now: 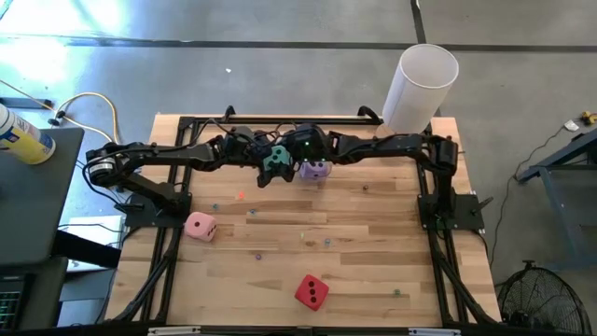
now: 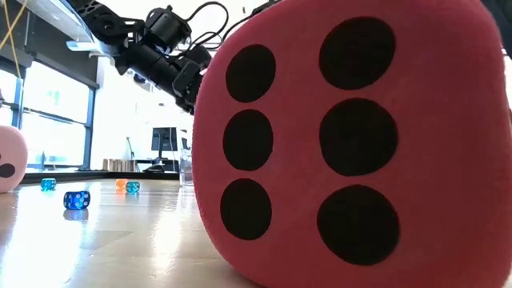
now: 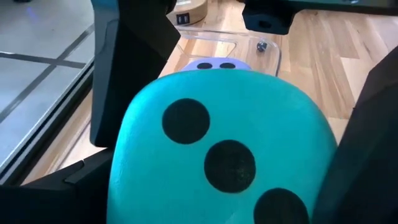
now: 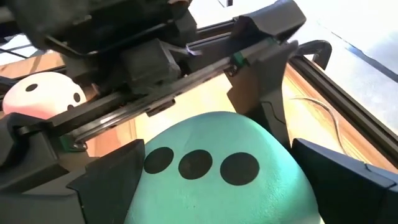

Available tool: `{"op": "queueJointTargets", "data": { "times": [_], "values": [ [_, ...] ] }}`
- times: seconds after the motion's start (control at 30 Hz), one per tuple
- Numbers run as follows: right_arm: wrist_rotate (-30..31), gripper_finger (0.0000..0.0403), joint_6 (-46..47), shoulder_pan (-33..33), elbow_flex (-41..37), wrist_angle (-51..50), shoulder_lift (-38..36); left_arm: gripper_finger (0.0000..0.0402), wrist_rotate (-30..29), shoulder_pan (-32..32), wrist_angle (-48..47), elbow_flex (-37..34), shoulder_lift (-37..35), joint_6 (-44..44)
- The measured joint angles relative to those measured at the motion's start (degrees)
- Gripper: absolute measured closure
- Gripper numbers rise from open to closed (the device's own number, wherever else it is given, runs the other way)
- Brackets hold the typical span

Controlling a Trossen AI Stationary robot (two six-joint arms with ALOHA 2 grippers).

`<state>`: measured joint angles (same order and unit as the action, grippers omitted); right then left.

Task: Pick & Place Dice
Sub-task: Put the large blue dice into the transparent bin

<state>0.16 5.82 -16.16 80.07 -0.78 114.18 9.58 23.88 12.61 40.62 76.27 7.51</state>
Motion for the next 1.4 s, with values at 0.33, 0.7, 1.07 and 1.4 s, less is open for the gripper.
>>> {"op": "queueJointTargets", "data": {
  "times": [0.33, 0.7, 1.07, 1.4],
  "values": [
    [-0.26, 0.0009, 0.70, -0.41, 0.00, -0.43, 0.23, 0.0002, -0.63, 0.00, 0.28, 0.00, 0.00, 0.26],
    [-0.37, 0.0009, 1.87, -0.51, 0.02, -0.78, 0.10, 0.0002, -1.64, -0.04, -0.10, 0.00, -1.77, 0.47],
    [-1.66, 0.0009, 3.60, -1.18, 0.11, -1.30, 0.06, 0.0002, -2.27, -0.20, -1.34, 0.00, -3.92, 0.72],
    [-1.77, 0.0009, 4.51, -1.29, 0.11, -2.26, 0.06, 0.0002, -2.52, -0.22, -1.34, 0.00, -3.93, 1.35]
  ]
}}
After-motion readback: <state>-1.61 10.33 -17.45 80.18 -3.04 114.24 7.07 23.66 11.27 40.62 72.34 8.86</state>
